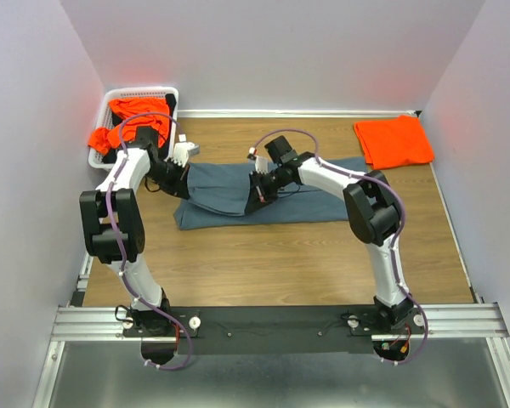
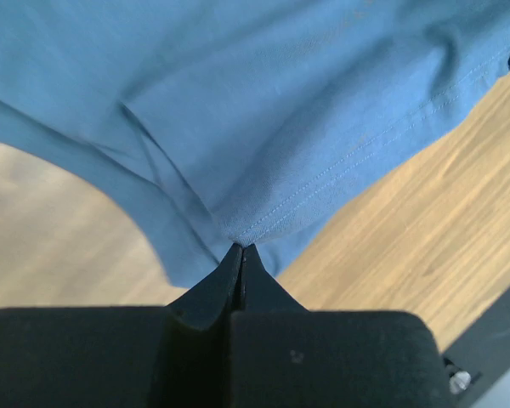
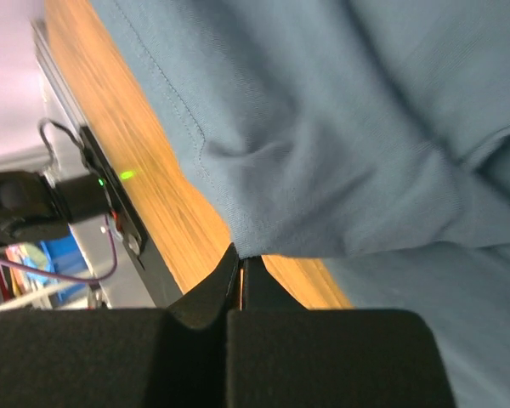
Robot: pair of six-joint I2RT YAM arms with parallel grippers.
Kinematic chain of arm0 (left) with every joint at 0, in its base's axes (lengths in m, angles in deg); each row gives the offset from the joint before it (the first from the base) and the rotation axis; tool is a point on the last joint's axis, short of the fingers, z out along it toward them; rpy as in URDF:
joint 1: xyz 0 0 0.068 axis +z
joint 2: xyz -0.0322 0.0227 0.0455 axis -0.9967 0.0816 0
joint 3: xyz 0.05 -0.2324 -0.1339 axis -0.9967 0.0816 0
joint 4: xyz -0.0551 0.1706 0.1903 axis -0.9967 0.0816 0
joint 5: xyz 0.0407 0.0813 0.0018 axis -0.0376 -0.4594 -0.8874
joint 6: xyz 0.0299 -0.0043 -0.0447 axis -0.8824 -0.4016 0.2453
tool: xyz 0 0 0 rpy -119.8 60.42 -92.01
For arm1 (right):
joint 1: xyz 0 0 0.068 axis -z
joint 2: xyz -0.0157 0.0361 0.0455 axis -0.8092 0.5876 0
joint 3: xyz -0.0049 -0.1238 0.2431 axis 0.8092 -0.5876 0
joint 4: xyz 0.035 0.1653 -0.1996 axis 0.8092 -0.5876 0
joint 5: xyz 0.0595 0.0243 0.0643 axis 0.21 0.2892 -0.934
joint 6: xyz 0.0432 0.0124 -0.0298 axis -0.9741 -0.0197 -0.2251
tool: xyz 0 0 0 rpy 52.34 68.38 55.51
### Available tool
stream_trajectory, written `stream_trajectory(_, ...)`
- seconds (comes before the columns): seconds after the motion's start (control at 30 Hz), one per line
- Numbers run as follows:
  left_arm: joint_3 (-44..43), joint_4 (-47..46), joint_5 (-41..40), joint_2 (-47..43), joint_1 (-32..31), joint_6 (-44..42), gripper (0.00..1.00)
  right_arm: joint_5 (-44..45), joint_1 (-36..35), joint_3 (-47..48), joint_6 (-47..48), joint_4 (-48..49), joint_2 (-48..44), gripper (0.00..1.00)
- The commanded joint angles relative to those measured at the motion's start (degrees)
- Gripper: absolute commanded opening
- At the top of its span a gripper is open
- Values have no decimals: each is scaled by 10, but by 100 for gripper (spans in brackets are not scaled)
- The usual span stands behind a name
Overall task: Fold and stack the t-shirts
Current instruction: Fold the tshirt
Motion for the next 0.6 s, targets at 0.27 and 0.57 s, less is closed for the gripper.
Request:
stream_trajectory(0.27,-146,-4,65,68,-4,34,0,-14,53,88,-12,5,19,1)
stream_trajectory(0.57,-216,-36,80,137,-4,70,0,-10,69,144,-11,5,74,0)
